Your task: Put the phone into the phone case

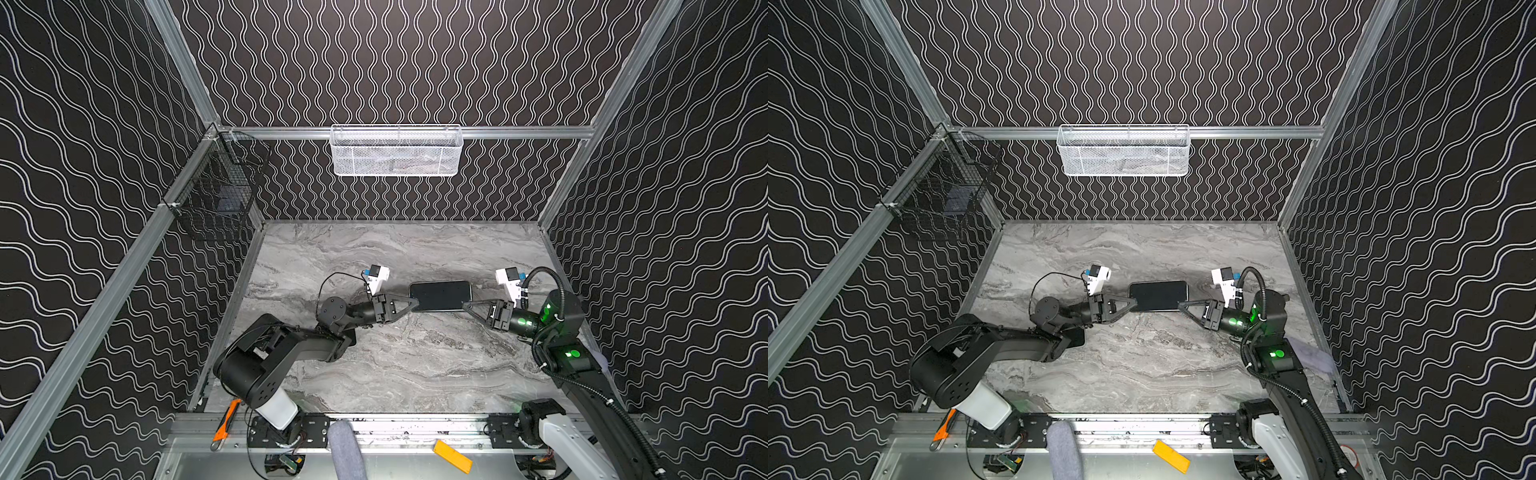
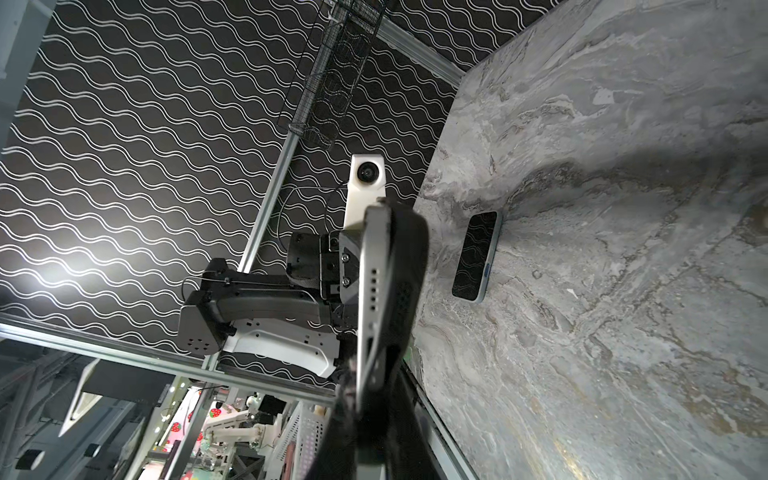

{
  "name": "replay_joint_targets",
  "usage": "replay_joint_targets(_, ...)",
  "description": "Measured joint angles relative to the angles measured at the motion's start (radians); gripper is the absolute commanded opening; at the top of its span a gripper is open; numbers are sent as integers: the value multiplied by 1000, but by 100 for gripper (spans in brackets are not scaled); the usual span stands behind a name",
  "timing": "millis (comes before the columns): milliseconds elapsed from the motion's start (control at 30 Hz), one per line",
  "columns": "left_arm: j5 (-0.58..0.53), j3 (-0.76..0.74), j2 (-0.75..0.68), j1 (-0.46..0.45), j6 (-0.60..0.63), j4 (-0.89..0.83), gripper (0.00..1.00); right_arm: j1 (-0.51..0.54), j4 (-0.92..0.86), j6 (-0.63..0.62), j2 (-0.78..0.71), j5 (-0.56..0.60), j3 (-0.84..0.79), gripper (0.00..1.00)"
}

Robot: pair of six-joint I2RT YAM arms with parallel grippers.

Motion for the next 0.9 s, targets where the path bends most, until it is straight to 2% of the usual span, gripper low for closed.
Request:
replay_joint_targets(33,0,0,-2,0,2,-3,15,0,-27,-19,1,4,13,6)
replay_joint_targets(67,0,0,-5,0,2,-8,10,0,-53,-43,2,10,25,21)
replay_joint_targets(167,4,3,-20,0,10,-11,4,1,-135,-94,3,29,59,50)
replay_joint_targets(300,4,5,-37,0,33,-58,0,1,-158,-132,0,38,83,58)
replay_joint_targets(467,7,5,-69,1,62,-110,0,1,-102,-109,28,43,83,57)
replay_joint_targets(900,67,-8,-134,1,87,-171,0,0,109,-33,129,32,77,37)
